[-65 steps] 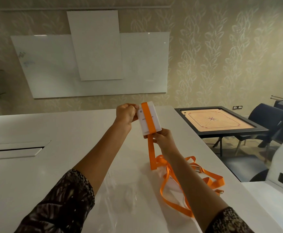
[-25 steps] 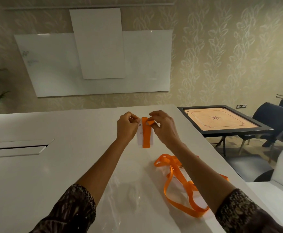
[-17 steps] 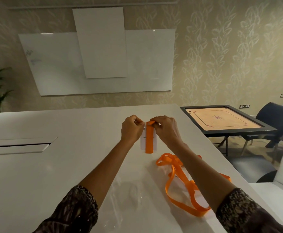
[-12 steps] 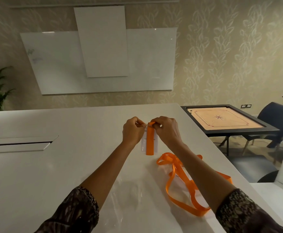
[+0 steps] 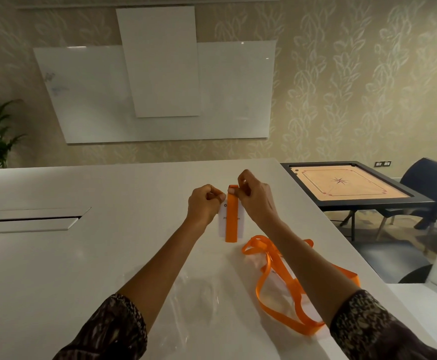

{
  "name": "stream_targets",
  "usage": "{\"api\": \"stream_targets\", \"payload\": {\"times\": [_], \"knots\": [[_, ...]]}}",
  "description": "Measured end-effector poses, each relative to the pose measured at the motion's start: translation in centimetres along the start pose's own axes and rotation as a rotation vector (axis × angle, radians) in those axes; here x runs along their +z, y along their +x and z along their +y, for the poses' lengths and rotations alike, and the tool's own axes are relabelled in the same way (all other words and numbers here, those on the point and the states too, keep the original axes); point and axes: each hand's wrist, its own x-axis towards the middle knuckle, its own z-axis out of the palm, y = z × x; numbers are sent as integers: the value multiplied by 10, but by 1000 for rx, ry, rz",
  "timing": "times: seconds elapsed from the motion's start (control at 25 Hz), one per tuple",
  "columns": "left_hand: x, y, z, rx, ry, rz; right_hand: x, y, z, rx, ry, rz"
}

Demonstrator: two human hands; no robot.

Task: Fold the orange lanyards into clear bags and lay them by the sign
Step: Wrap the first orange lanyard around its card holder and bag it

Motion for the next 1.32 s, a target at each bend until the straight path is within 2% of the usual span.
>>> {"api": "stream_targets", "payload": {"times": [0.24,0.44,0.68,1.0,1.32], "knots": [[-3,0,-5,24,-50,19,8,1,8,-97,-94,-45],[-6,3,-7,76,12,64,6,4,7,-111,-104,-101],[-6,2,-15,91,58,81,0,7,5,-73,-187,-300],[-21,-3,-22,198,10,-63,-5,10,-12,-38,-310,-489],[-44,-16,-38,139,-5,-64,19,-15,-27,13,-254,-426]]}}
